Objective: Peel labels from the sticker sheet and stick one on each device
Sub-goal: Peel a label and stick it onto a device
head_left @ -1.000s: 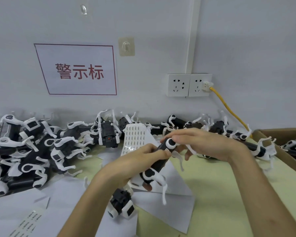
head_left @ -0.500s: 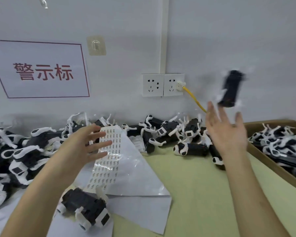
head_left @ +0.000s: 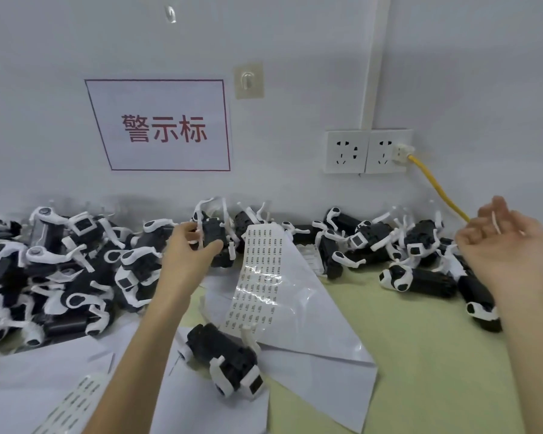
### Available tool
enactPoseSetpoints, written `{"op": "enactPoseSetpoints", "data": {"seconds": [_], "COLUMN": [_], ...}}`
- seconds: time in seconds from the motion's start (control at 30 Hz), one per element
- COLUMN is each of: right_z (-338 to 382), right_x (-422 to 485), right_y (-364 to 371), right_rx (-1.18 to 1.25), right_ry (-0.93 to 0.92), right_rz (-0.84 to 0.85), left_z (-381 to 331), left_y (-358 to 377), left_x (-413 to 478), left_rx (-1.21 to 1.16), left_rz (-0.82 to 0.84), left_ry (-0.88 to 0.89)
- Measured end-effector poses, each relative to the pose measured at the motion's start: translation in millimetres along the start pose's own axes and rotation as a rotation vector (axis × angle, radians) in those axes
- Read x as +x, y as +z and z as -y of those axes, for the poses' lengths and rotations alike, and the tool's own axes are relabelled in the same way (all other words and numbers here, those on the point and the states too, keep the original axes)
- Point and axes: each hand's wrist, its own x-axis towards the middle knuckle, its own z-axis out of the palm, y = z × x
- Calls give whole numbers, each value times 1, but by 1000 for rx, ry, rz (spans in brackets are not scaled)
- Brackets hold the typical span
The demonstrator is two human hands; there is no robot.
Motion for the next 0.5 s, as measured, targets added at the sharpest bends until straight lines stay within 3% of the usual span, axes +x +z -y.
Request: {"op": "enactPoseSetpoints", "data": {"seconds": [0.1, 0.2, 0.5], "right_z": [-6, -14, -53], "right_x": [-3, -9, -24], "right_y": [9, 16, 45], "right_rx": [-2, -33, -165], "right_ry": [12, 37, 164], "right_rz": [31, 49, 131], "left_z": [3, 12, 24], "left_y": [9, 16, 6], "left_x": [5, 13, 23], "left_rx": [262, 379, 235], "left_rz": [-22, -103, -174], "left_ry": [81, 55, 175]}}
